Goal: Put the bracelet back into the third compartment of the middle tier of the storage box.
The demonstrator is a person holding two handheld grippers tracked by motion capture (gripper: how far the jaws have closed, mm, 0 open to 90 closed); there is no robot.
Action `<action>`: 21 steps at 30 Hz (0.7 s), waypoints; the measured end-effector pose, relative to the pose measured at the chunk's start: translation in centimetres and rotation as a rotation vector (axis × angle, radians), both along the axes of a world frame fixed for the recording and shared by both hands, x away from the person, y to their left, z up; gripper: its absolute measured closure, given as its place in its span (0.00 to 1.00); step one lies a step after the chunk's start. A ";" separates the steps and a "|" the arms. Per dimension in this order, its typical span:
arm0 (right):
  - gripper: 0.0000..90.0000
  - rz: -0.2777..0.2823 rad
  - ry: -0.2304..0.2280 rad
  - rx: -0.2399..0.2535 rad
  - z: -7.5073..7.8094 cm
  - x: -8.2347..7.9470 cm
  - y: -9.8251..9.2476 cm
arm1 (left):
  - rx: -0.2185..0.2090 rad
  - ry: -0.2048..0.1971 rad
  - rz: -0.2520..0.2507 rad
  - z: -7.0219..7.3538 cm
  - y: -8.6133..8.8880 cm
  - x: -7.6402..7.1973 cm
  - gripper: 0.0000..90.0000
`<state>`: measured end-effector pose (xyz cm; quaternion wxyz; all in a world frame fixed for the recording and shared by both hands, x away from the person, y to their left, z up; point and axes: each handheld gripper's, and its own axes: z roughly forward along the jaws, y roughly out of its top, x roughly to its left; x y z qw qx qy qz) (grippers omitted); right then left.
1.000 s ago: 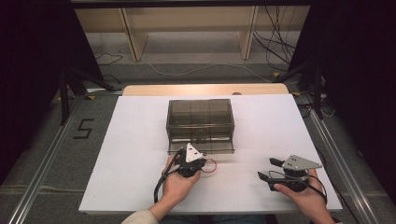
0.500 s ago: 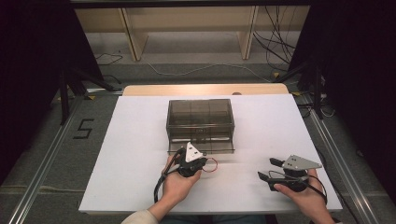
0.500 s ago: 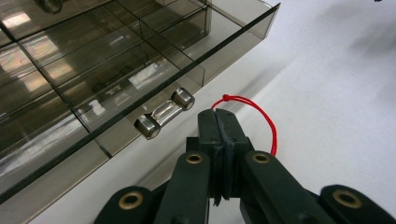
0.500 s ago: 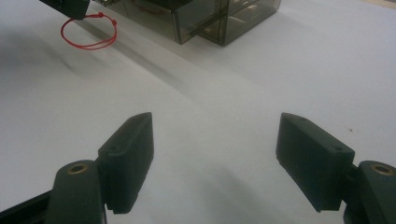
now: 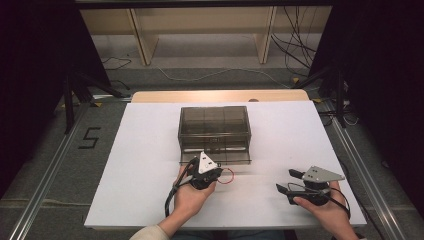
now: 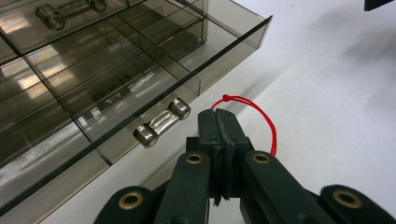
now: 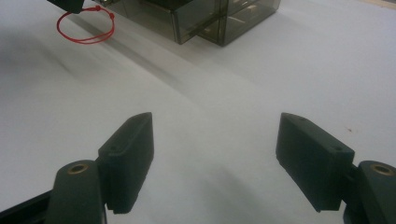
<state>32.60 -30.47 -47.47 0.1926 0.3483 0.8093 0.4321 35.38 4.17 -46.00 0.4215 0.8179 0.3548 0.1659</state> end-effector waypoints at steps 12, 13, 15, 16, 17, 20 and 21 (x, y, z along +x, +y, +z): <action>0.32 -0.003 0.000 0.001 0.0 0.0 0.0 | -0.008 -0.009 -0.003 0.5 0.0 0.0 1.00; 0.32 -0.003 0.000 0.001 0.0 0.0 0.0 | -0.010 -0.012 0.000 0.6 0.0 0.1 1.00; 0.32 -0.003 -0.001 0.001 0.0 0.0 0.0 | -0.013 -0.014 0.000 0.6 0.0 0.1 1.00; 0.32 -0.002 0.000 0.001 0.0 0.0 0.0 | -0.012 -0.015 0.000 0.7 -0.1 0.1 1.00; 0.32 -0.002 -0.001 0.001 0.0 0.0 0.0 | -0.012 -0.016 -0.001 0.7 -0.1 0.1 1.00; 0.32 -0.002 0.000 0.001 0.0 0.0 0.0 | -0.014 -0.017 -0.003 0.8 -0.2 0.0 1.00; 0.32 -0.002 0.000 0.001 0.0 0.0 0.0 | -0.014 -0.019 -0.006 0.8 -0.2 0.1 1.00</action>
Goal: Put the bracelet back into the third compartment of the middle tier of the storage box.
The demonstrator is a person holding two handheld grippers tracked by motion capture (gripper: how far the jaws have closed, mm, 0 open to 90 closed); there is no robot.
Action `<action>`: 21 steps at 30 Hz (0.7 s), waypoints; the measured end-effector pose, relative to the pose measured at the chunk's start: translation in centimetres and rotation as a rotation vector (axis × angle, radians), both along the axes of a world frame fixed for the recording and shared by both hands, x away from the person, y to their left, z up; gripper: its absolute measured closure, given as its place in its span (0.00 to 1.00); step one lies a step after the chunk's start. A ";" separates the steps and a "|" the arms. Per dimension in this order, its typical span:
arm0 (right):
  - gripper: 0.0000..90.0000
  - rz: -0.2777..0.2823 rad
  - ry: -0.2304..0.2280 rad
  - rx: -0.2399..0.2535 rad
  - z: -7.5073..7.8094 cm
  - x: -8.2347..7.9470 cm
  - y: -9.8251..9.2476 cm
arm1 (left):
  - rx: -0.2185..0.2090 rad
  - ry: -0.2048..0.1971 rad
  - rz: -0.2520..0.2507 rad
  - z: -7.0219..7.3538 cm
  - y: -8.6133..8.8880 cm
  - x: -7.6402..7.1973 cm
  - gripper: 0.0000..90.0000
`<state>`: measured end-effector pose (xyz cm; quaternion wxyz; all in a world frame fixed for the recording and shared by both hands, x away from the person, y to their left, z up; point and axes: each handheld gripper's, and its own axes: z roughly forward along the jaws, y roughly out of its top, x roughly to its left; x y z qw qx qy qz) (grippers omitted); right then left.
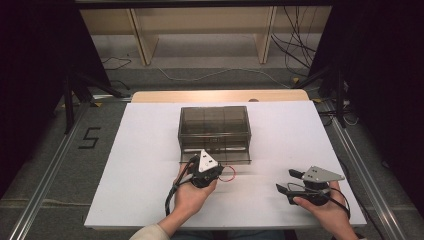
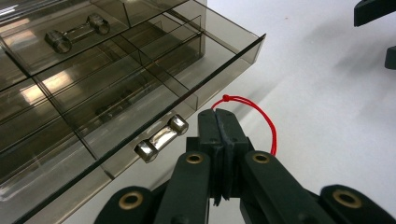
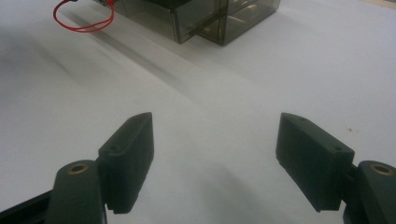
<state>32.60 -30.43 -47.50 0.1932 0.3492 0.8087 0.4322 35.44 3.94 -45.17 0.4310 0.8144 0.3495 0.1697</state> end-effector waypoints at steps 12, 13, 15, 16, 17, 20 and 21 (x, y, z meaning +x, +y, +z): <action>0.32 -0.002 -0.001 0.000 0.0 0.0 0.0 | -0.008 -0.012 0.001 0.6 -0.2 0.2 1.00; 0.32 -0.003 0.001 -0.004 0.1 0.0 0.0 | -0.007 -0.013 0.000 0.6 -0.2 0.2 1.00; 0.32 -0.002 0.000 -0.004 0.1 0.0 0.0 | -0.006 -0.013 -0.001 0.7 -0.2 0.2 1.00; 0.32 -0.002 -0.003 -0.003 0.0 0.0 0.0 | -0.004 -0.017 -0.002 0.7 -0.2 0.3 1.00; 0.32 -0.002 0.000 -0.004 0.1 0.0 0.0 | -0.002 -0.019 -0.004 0.8 -0.3 0.3 1.00; 0.32 -0.003 -0.003 -0.003 0.1 0.0 -0.1 | 0.001 -0.022 -0.005 0.9 -0.4 0.3 1.00; 0.32 -0.003 -0.003 -0.002 0.1 0.0 -0.1 | -0.002 -0.023 -0.003 0.9 -0.5 0.3 1.00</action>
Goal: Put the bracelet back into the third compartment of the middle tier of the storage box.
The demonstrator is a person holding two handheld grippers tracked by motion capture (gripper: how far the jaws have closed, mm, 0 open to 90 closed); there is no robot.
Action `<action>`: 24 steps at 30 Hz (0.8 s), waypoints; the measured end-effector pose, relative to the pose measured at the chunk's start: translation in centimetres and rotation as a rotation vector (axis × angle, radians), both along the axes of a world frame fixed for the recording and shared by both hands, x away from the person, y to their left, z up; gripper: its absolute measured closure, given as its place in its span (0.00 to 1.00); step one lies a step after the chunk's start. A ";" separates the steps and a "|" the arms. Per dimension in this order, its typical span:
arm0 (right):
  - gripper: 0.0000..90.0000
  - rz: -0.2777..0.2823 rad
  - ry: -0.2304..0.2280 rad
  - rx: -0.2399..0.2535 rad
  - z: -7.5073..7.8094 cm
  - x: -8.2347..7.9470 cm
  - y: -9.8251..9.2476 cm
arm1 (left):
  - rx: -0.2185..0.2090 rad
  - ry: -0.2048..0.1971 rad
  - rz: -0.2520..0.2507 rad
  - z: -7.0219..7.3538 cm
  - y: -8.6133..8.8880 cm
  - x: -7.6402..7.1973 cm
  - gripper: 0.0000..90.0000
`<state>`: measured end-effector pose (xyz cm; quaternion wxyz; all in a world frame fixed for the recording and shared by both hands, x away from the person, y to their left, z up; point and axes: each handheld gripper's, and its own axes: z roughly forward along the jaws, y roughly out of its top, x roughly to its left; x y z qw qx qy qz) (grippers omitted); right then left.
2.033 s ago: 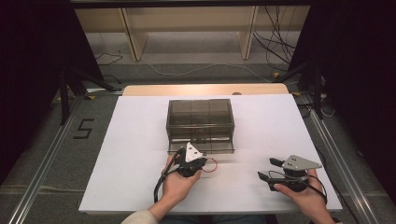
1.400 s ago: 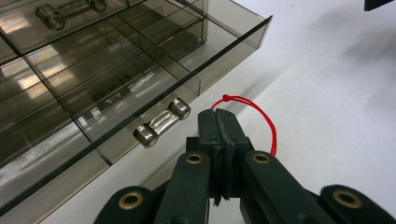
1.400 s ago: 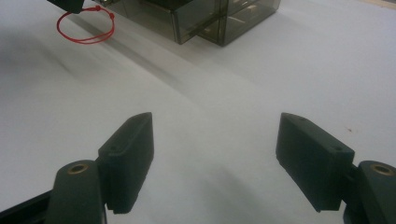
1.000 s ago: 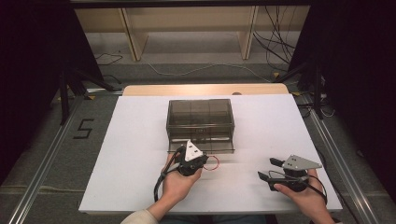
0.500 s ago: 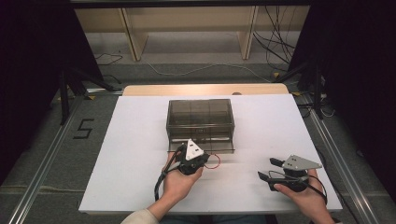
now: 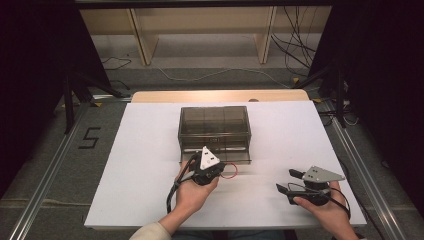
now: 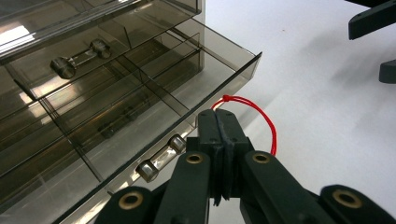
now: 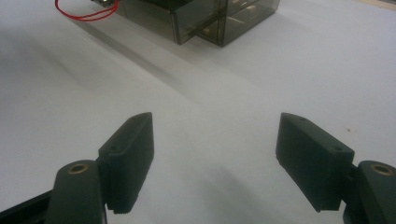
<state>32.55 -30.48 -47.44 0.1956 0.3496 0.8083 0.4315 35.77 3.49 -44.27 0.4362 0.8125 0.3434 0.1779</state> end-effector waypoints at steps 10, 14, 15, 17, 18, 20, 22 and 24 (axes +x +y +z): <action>0.32 0.000 0.000 0.001 0.0 0.0 0.0 | -0.001 -0.001 -0.004 0.3 -0.2 0.3 1.00; 0.32 0.002 0.002 0.004 0.0 0.0 0.0 | -0.004 -0.001 -0.003 0.3 -0.4 0.4 1.00; 0.32 0.003 0.001 0.004 0.0 0.0 0.0 | -0.004 -0.001 -0.005 0.4 -0.4 0.4 1.00; 0.32 0.002 0.002 0.004 0.0 0.0 0.0 | -0.004 -0.001 -0.005 0.4 -0.5 0.5 1.00; 0.32 0.002 0.002 0.004 0.0 0.0 0.0 | -0.003 -0.001 -0.006 0.4 -0.5 0.5 1.00; 0.32 0.002 0.003 0.004 0.0 0.0 0.0 | -0.004 0.000 -0.007 0.4 -0.6 0.5 1.00; 0.32 0.003 0.002 0.004 0.0 0.0 0.0 | -0.002 -0.001 -0.009 0.4 -0.7 0.6 1.00; 0.32 0.002 0.002 0.004 0.0 0.0 0.0 | -0.002 0.001 -0.010 0.5 -0.8 0.7 1.00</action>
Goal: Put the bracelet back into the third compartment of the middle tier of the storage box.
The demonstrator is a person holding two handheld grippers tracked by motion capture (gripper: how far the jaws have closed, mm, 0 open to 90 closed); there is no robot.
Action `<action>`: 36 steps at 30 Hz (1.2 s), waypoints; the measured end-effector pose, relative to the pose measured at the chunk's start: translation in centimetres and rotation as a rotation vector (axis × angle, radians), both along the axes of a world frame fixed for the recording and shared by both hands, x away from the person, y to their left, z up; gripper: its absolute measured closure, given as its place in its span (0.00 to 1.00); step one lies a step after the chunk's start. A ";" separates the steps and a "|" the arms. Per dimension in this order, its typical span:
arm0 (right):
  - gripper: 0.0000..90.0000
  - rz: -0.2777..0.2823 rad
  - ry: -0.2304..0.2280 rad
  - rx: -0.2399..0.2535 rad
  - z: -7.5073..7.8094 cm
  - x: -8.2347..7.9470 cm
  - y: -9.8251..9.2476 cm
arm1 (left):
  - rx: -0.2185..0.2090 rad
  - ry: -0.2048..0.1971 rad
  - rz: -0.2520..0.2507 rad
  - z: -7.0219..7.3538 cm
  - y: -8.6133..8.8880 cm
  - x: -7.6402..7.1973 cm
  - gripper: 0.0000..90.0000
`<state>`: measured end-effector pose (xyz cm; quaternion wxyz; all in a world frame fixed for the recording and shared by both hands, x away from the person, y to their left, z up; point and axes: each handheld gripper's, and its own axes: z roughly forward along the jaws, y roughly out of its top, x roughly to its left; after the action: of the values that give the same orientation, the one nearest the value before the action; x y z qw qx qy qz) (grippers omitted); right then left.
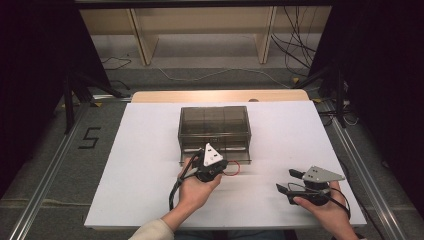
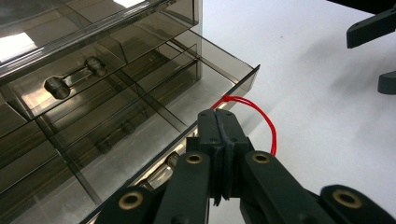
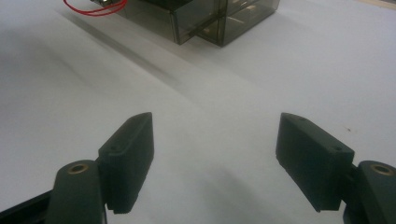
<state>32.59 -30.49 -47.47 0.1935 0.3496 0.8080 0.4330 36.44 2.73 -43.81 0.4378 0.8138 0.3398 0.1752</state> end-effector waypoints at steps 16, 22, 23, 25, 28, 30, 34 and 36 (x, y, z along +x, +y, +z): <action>0.32 0.000 -0.003 0.000 0.0 0.0 0.0 | -0.004 -0.002 -0.002 0.5 -0.3 0.4 1.00; 0.32 -0.001 -0.002 0.000 0.0 0.0 0.0 | -0.003 -0.001 0.003 0.7 -0.3 0.7 1.00; 0.32 0.000 -0.003 -0.001 0.0 0.0 0.0 | -0.004 -0.002 0.005 0.7 -0.3 0.7 1.00; 0.32 0.000 -0.002 0.000 0.0 0.0 0.0 | -0.005 -0.002 0.006 0.7 -0.3 0.8 1.00; 0.32 -0.003 -0.001 -0.003 0.0 0.0 0.0 | -0.004 -0.001 0.005 0.7 -0.3 0.9 1.00; 0.32 -0.003 -0.002 -0.004 0.0 0.0 0.0 | -0.001 -0.003 0.005 0.8 -0.3 0.9 1.00; 0.32 -0.003 -0.006 0.001 0.0 0.0 0.0 | -0.005 -0.003 0.008 0.9 -0.3 1.0 1.00; 0.32 -0.003 -0.004 -0.002 0.1 0.0 0.0 | -0.004 -0.002 0.009 0.9 -0.3 1.1 1.00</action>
<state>32.56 -30.53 -47.42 0.1963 0.3498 0.8075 0.4324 37.52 2.39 -42.89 0.4390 0.8112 0.3432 0.1773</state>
